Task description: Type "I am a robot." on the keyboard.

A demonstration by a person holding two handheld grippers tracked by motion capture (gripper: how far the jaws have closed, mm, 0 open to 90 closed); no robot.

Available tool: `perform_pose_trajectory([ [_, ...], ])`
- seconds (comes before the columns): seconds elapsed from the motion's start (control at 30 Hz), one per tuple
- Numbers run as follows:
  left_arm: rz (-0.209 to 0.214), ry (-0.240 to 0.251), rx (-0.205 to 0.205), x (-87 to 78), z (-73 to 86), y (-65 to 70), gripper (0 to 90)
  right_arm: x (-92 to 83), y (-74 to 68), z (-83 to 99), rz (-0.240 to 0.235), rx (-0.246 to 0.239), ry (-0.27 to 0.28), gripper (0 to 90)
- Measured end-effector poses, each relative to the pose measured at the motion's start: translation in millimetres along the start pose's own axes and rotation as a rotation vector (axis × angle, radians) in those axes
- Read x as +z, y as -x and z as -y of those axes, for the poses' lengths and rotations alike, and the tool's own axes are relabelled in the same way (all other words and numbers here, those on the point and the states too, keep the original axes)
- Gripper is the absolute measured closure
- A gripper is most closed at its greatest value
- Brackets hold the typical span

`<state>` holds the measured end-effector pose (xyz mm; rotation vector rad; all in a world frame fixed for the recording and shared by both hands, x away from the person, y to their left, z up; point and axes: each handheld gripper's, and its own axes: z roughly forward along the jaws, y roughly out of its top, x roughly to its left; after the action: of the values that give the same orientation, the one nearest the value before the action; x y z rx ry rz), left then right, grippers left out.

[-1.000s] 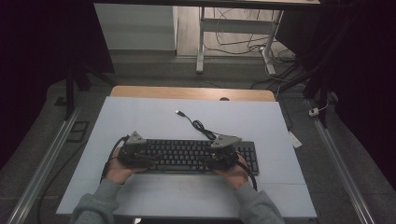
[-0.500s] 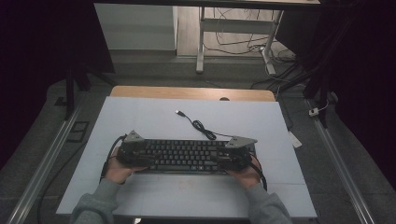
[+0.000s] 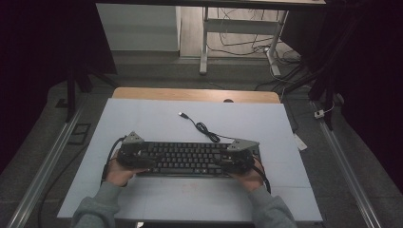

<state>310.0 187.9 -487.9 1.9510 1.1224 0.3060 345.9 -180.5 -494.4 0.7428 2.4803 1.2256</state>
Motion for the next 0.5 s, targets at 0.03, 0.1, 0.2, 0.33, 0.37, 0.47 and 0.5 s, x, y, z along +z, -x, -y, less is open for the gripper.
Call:
perform_pose_trajectory([
  [0.03, 0.000, 0.007, -0.002, -0.8, -0.1, 0.3, 23.1, -0.2, -0.1, -0.2, 0.003, 0.000, -0.001, 50.8],
  [0.1, 0.003, 0.014, 0.002, -1.8, -0.3, 0.8, 24.5, -0.5, 0.1, -0.3, 0.003, 0.002, 0.002, 50.7],
  [0.2, 0.003, 0.013, 0.018, -1.8, -0.6, 2.8, 28.0, -0.5, 0.2, -0.2, 0.003, 0.005, 0.001, 50.8],
  [0.33, -0.003, 0.001, 0.032, -0.5, -1.2, 7.1, 33.9, -0.4, 0.4, -0.2, 0.004, 0.005, 0.001, 50.8],
  [0.37, -0.003, 0.000, 0.038, -0.4, -1.4, 7.8, 34.9, -0.5, 0.5, -0.2, 0.004, 0.006, 0.001, 50.8],
  [0.47, 0.000, 0.000, 0.049, -0.8, -1.9, 10.2, 37.5, -0.5, 0.6, -0.2, 0.004, 0.005, 0.000, 50.8],
  [0.5, 0.002, 0.000, 0.053, -1.0, -2.0, 11.3, 39.1, -0.4, 0.7, -0.1, 0.004, 0.006, 0.000, 50.7],
])
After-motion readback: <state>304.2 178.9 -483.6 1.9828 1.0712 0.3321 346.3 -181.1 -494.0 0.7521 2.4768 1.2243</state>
